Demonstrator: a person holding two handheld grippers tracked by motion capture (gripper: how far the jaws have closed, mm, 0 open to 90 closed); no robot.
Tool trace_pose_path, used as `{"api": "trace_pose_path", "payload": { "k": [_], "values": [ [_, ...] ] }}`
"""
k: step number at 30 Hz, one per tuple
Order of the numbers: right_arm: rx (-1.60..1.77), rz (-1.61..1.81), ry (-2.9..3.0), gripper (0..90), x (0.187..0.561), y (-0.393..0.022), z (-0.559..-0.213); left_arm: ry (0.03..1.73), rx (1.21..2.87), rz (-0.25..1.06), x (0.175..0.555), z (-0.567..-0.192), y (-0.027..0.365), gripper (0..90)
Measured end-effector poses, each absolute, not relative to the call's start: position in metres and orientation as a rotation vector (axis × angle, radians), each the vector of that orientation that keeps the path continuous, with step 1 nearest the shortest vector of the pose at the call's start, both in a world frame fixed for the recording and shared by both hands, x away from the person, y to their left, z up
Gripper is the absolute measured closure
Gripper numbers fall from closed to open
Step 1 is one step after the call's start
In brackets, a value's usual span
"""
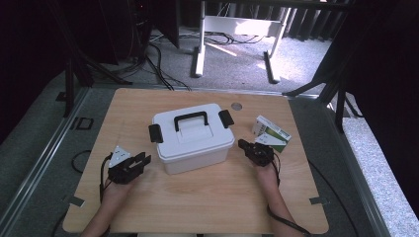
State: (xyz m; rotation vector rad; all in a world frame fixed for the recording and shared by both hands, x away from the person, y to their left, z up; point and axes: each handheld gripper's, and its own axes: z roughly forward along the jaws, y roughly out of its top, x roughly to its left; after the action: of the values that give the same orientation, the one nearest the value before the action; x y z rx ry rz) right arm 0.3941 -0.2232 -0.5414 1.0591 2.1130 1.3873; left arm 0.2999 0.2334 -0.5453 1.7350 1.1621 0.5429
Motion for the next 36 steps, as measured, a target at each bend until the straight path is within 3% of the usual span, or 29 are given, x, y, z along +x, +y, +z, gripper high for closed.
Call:
{"api": "trace_pose_path", "payload": {
  "k": [9,36],
  "values": [
    [1.04,1.379,2.156,89.9,0.409,-0.204,-0.54,1.198,1.761,0.514,0.318,-0.546,0.227,89.8],
    [0.995,1.47,2.183,90.0,0.42,-0.184,-0.536,1.127,1.731,0.496,0.337,-0.533,0.208,90.0]
  ]
}}
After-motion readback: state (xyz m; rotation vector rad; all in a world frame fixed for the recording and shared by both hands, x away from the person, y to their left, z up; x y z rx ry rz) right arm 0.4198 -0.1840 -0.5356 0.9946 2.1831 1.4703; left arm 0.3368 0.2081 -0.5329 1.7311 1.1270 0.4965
